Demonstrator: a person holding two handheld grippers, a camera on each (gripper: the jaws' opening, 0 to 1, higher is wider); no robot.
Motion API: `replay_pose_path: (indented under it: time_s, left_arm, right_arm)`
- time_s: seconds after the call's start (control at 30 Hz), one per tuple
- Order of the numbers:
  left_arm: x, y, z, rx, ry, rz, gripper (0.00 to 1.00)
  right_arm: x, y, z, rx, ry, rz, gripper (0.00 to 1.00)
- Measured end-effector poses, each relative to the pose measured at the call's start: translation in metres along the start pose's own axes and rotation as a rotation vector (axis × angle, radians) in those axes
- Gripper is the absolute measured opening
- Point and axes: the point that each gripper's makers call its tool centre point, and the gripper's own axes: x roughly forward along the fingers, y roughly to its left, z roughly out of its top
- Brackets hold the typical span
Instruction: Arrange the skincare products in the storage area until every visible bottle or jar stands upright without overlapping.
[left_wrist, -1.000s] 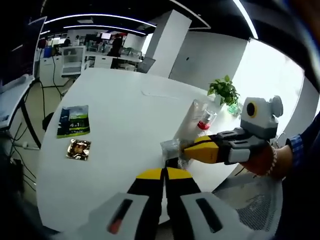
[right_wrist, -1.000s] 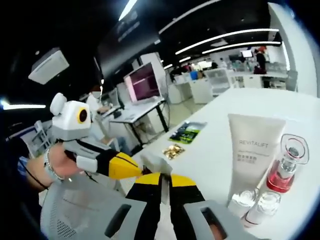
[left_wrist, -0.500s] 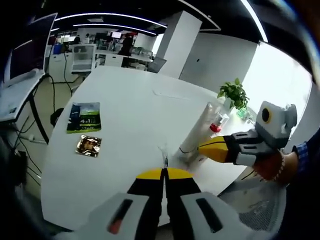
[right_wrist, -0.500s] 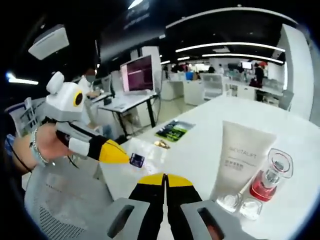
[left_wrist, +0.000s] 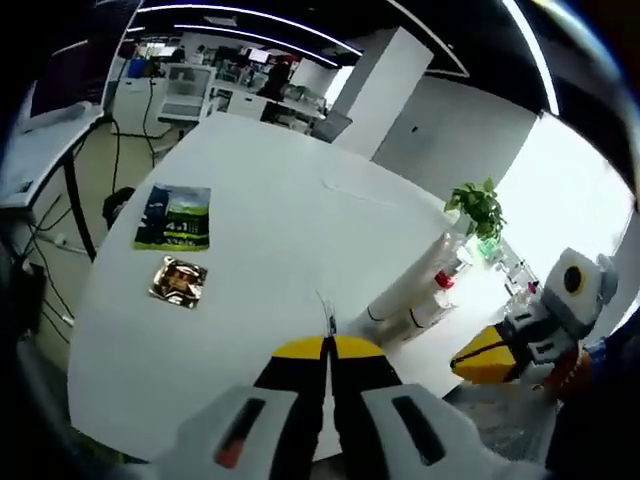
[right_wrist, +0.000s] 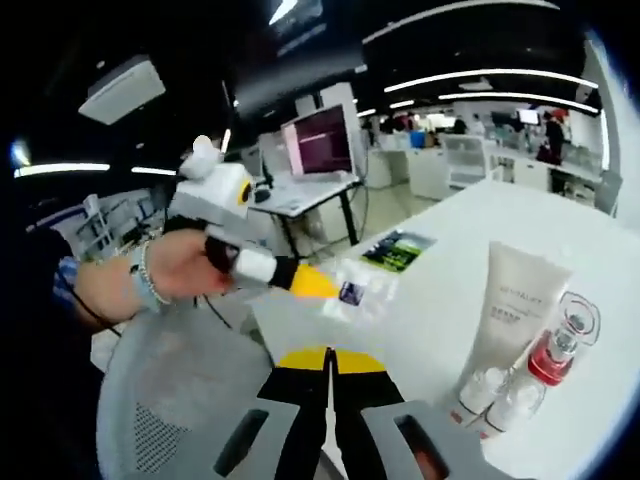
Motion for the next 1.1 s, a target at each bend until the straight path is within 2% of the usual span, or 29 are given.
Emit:
replay_pose_path:
  time_s: [0.07, 0.13, 0.23, 0.37, 0.5, 0.57, 0.7, 0.8, 0.87, 0.97, 1.1]
  left_arm:
    - [0.015, -0.006, 0.004, -0.012, 0.019, -0.025, 0.00]
    - [0.027, -0.011, 0.003, -0.059, 0.049, -0.046, 0.00]
    - [0.052, -0.012, 0.002, -0.100, 0.074, -0.053, 0.00]
    - [0.080, -0.008, -0.008, -0.137, 0.113, -0.061, 0.00]
    - [0.098, -0.006, -0.017, -0.174, 0.124, -0.104, 0.00]
    - [0.102, -0.004, -0.024, -0.175, 0.138, -0.114, 0.00]
    - [0.107, 0.012, -0.040, -0.151, 0.181, -0.092, 0.00]
    - [0.109, 0.015, -0.047, -0.180, 0.222, -0.091, 0.00]
    - [0.109, 0.017, -0.050, -0.156, 0.234, -0.066, 0.00]
    - [0.107, 0.020, -0.050, -0.117, 0.239, -0.034, 0.01]
    - [0.103, 0.029, -0.040, -0.030, 0.197, 0.038, 0.04]
  right_arm:
    - [0.000, -0.006, -0.023, -0.050, 0.077, -0.029, 0.00]
    - [0.003, -0.018, -0.035, -0.029, 0.128, -0.099, 0.00]
    - [0.007, -0.023, -0.021, -0.033, 0.076, -0.106, 0.00]
    - [0.009, -0.027, -0.027, -0.029, 0.103, -0.137, 0.00]
    - [0.008, -0.028, -0.034, -0.095, 0.129, -0.160, 0.00]
    - [0.008, -0.030, -0.035, -0.125, 0.134, -0.174, 0.00]
    - [0.007, -0.036, -0.040, -0.156, 0.154, -0.193, 0.00]
    - [0.007, -0.039, -0.044, -0.136, 0.172, -0.192, 0.00]
    - [0.008, -0.040, -0.044, -0.112, 0.167, -0.187, 0.00]
    - [0.008, -0.039, -0.044, -0.093, 0.166, -0.180, 0.00]
    - [0.008, -0.038, -0.044, -0.097, 0.165, -0.180, 0.00]
